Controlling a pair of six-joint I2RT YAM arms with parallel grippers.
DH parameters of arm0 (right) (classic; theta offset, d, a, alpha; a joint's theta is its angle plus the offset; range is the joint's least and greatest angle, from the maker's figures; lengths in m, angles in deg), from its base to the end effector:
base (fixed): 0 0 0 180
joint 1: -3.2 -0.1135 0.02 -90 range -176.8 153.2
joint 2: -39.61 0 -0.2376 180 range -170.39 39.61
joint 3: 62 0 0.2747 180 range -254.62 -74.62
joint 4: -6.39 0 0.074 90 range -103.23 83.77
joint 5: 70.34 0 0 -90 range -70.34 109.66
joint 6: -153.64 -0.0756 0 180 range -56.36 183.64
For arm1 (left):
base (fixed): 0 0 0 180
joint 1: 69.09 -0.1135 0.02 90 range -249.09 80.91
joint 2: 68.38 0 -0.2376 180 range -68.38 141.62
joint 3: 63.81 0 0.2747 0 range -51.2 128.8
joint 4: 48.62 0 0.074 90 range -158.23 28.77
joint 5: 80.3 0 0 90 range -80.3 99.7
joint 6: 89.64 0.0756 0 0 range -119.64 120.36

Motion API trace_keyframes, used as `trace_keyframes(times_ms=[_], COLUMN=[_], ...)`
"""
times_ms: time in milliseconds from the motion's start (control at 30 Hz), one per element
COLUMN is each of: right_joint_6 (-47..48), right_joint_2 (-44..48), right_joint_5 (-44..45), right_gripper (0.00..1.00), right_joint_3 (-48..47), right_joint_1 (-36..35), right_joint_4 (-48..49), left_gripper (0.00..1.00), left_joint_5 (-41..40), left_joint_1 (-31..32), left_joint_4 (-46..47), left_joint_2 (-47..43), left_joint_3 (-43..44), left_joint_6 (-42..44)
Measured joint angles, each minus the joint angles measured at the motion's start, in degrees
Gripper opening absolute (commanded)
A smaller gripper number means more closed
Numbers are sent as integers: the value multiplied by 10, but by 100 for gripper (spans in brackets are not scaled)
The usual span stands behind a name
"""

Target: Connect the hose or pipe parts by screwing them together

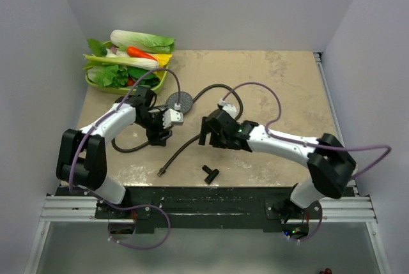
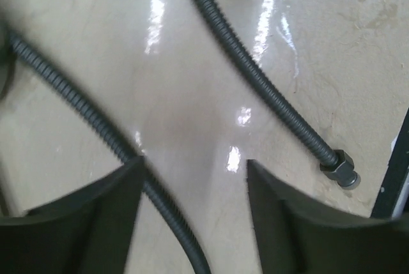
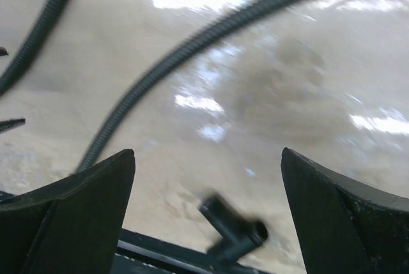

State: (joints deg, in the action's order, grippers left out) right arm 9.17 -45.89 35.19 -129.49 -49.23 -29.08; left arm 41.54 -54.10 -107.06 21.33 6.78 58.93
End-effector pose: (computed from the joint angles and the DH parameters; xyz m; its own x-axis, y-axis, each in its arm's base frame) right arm 0.2294 0.2651 0.1474 -0.8272 0.2107 -0.5209 0.0114 0.9332 0.3593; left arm 0.2873 -0.1182 0.1261 -0.2107 0.8068 -0.5519 0.9767 0.1971 -0.0848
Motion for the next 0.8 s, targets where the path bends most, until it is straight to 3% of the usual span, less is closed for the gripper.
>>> trace_keyframes(times_ms=[133, 233, 367, 400, 467, 567, 667, 700, 733, 800], right_joint_6=[43, 54, 57, 51, 50, 54, 68, 73, 80, 94], right_joint_2=[-81, -110, -188, -235, -251, -326, -363, -363, -363, -377], right_joint_5=[-45, -74, -100, -130, -140, -152, -150, -144, -138, -121], right_gripper=[88, 86, 83, 84, 83, 82, 73, 66, 60, 37], right_joint_3=[-69, -99, -207, -248, -260, -336, -367, -373, -377, -392], right_joint_1=[7, 7, -10, -41, -50, -62, -64, -64, -64, -63], right_joint_4=[32, 24, 2, 4, -17, -47, -68, -77, -90, -127], left_gripper=[20, 28, 21, 24, 27, 44, 69, 93, 99, 99], left_joint_5=[16, 30, 69, 95, 100, 122, 138, 145, 150, 162], left_joint_1=[-63, -104, -167, -241, -262, -313, -359, -366, -370, -372], left_joint_4=[-17, -34, -85, -130, -142, -190, -229, -240, -246, -264], left_joint_2=[-46, -85, -116, -119, -119, -120, -125, -130, -136, -149], left_joint_3=[0, 0, 0, 1, 3, 21, 43, 46, 47, 51], left_joint_6=[-14, -23, -17, 0, 11, 47, 85, 96, 102, 102])
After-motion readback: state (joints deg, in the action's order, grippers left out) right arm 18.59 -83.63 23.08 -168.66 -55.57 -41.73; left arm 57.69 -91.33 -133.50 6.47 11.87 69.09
